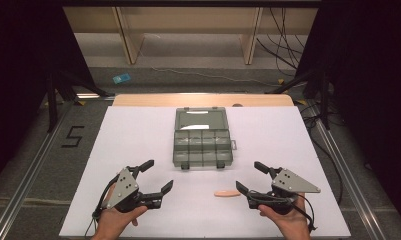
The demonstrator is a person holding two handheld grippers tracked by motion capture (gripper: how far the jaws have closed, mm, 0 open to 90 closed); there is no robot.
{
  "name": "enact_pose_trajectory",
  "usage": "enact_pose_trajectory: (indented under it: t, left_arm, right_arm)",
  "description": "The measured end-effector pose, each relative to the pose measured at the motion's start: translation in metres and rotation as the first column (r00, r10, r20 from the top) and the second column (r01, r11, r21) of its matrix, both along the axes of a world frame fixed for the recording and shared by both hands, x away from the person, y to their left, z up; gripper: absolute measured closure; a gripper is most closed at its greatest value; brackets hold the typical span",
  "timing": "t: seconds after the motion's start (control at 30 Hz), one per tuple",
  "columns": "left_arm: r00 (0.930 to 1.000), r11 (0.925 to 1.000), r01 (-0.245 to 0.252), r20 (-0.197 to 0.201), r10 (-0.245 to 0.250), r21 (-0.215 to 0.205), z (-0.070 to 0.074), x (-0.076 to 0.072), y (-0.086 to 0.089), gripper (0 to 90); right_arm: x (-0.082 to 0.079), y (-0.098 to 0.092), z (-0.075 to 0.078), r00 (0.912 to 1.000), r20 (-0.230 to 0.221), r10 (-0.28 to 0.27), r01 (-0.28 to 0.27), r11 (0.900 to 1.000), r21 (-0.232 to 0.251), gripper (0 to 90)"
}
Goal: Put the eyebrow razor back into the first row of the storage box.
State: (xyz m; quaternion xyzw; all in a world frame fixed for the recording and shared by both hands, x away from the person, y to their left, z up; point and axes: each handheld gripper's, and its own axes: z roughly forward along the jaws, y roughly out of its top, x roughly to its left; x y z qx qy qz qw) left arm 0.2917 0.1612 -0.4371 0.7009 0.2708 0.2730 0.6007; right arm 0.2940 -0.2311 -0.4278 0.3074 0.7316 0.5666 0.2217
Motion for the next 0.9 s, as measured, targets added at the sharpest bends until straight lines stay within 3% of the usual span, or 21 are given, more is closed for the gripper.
enact_pose_trajectory:
  t: [0.4,0.77,0.8,0.83,0.9]
  left_arm:
    - [1.0,1.0,-0.001,0.0,0.001,-0.001,0.0,0.0,-0.0001,16.1]
    - [1.0,1.0,-0.003,0.001,0.003,-0.003,0.0,0.0003,0.0003,16.1]
    - [1.0,1.0,-0.003,0.001,0.003,-0.003,0.0001,0.0003,0.0003,16.1]
    - [1.0,1.0,-0.003,0.001,0.003,-0.003,0.0001,0.0002,0.0003,16.1]
    - [1.0,1.0,-0.003,0.002,0.003,-0.003,0.0001,0.0003,0.0003,16.1]
  right_arm:
    - [-0.0007,0.0025,0.0001,0.9999,0.01,0.0,0.0,1.0,-0.009,15.6]
    - [0.0001,0.0034,0.0019,0.9998,0.003,0.022,-0.021,0.999,-0.049,15.6]
    - [0.0014,0.0035,0.0017,0.9995,0.026,0.017,-0.016,0.999,-0.05,15.6]
    - [0.0013,0.0037,0.0028,0.9994,0.002,0.035,-0.035,0.998,-0.054,15.6]
    - [0.002,0.0042,0.0037,0.9993,0.001,0.037,-0.037,0.997,-0.063,15.7]
